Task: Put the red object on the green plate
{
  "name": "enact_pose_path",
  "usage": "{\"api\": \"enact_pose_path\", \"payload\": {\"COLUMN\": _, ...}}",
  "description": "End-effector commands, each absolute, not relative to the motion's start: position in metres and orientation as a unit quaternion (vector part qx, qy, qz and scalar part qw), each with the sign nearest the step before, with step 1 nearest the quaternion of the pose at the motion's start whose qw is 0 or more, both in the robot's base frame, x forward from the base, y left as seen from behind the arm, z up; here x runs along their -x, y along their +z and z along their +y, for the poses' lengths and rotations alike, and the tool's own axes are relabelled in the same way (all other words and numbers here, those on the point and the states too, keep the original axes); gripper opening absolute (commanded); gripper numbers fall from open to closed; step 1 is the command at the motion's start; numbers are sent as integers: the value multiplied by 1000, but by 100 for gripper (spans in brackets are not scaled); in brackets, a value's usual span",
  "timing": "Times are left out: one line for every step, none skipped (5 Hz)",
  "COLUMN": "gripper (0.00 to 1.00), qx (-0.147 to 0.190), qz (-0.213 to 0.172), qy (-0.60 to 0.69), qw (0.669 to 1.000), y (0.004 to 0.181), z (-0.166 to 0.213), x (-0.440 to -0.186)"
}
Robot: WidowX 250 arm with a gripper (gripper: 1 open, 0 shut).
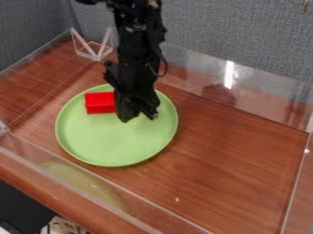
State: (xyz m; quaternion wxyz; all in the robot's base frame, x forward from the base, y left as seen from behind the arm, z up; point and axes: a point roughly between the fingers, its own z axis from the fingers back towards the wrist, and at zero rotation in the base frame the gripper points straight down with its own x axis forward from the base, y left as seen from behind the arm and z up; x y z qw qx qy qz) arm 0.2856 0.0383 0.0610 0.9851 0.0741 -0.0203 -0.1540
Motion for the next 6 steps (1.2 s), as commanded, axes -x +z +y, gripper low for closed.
{"api": "enact_pose_path", "payload": {"gripper": 0, "qx": -71, "qz": -29, "qy": -142, "qw": 987, "y": 70, "z": 34, "x": -278}}
{"api": "enact_pose_path", "payload": {"gripper": 0, "qx": -69, "qz": -31, "qy": -128, "qw": 989, "y": 79, "z": 32, "x": -269}}
{"api": "enact_pose_path", "payload": {"gripper": 100, "qx": -62, "qz": -29, "qy": -140, "qw": 988, "y": 81, "z": 33, "x": -268}}
{"api": "enact_pose_path", "payload": {"gripper": 100, "qx": -56, "qz": -28, "qy": -152, "qw": 986, "y": 85, "z": 34, "x": -268}}
{"api": "enact_pose_path", "payload": {"gripper": 0, "qx": -56, "qz": -27, "qy": -141, "qw": 988, "y": 81, "z": 37, "x": -273}}
{"api": "enact_pose_path", "payload": {"gripper": 0, "qx": -56, "qz": -26, "qy": -129, "qw": 990, "y": 79, "z": 41, "x": -279}}
